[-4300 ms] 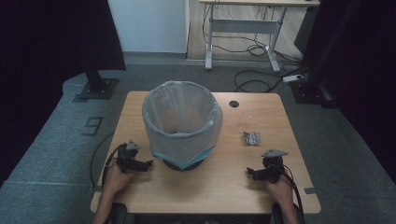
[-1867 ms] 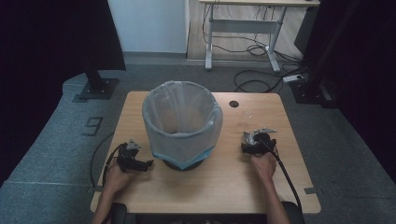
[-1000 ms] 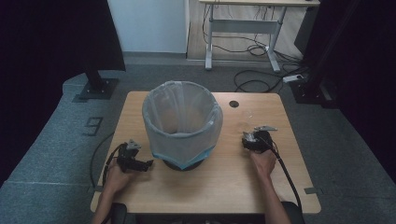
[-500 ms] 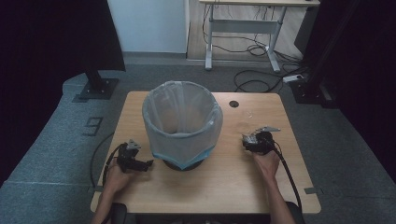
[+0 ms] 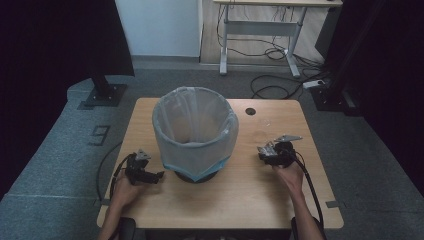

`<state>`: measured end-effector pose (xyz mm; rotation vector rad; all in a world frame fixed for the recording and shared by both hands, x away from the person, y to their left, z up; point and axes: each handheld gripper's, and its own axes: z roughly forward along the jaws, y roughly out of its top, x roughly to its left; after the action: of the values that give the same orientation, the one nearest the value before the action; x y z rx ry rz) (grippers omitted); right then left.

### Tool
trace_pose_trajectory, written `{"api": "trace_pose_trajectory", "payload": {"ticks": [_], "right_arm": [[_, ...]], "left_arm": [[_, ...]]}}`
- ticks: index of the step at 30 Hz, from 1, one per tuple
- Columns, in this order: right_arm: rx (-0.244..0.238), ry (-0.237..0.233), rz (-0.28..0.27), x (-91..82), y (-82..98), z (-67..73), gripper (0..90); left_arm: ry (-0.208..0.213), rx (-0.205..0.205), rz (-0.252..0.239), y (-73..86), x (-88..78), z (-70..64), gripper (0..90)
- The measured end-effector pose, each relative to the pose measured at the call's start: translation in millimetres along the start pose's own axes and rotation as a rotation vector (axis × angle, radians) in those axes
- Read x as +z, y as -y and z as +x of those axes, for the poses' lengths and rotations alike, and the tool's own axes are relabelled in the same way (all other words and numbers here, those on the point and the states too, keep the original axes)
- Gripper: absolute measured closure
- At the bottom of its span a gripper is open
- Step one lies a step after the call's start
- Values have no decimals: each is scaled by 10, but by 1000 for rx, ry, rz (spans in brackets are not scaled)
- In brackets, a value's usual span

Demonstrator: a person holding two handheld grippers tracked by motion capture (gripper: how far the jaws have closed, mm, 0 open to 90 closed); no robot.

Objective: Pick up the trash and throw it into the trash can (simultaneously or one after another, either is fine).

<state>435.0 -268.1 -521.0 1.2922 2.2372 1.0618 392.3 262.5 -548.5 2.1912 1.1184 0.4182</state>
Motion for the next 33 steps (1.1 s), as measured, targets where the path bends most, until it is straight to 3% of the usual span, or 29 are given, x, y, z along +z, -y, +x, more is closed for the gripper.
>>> {"api": "trace_pose_trajectory", "payload": {"ticks": [11,33], "right_arm": [[-71,-34,14,-270,-118,68,252],[-165,-151,29,-668,-608,331,238]], "left_arm": [[0,0,0,0,0,0,0],[0,0,0,0,0,0,0]]}}
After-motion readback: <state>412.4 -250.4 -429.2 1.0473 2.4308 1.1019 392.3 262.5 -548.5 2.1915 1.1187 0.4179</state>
